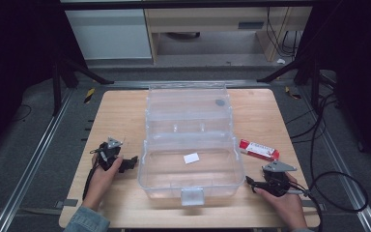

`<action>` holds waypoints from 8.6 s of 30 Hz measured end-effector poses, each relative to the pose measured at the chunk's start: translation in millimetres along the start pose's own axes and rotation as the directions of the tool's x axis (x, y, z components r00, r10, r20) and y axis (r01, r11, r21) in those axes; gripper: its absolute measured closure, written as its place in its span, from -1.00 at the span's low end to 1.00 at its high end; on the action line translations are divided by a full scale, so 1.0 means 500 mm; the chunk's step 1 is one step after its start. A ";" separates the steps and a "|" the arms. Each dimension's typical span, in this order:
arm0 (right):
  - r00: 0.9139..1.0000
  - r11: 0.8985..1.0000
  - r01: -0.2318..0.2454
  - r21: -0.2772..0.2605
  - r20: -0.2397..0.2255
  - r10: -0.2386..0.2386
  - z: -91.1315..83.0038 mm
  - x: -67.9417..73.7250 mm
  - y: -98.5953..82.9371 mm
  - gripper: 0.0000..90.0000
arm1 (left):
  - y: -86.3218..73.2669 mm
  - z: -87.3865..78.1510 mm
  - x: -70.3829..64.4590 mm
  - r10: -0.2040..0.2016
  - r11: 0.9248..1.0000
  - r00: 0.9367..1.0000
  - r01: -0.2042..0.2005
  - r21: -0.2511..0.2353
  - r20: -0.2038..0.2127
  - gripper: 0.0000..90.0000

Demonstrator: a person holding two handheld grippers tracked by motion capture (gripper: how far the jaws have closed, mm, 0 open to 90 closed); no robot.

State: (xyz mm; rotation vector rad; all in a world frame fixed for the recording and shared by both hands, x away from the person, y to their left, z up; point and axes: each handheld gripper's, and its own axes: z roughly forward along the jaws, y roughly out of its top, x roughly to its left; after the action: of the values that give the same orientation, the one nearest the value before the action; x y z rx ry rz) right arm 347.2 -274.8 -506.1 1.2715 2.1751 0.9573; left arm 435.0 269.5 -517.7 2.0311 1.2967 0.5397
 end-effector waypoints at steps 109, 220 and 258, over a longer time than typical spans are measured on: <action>0.999 0.887 0.037 0.459 -0.002 -0.040 -0.053 -0.078 0.083 -0.14 | 0.000 0.000 -0.012 0.007 1.000 1.000 -0.007 -0.002 0.007 -1.00; 0.840 0.835 0.520 0.181 -0.284 -0.461 -0.074 0.132 0.461 0.14 | 0.000 0.000 -0.013 0.013 1.000 1.000 -0.013 -0.005 0.016 -1.00; 0.670 0.701 0.702 0.127 -0.451 -0.590 -0.019 0.271 0.464 0.14 | 0.000 0.000 -0.013 0.016 1.000 1.000 -0.016 -0.004 0.018 -1.00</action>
State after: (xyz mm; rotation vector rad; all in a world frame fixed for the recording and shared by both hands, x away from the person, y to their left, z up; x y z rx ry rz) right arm 408.4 -81.0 -330.3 0.2923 2.8523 0.6072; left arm 432.5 263.8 -517.8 2.0399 1.2688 0.5300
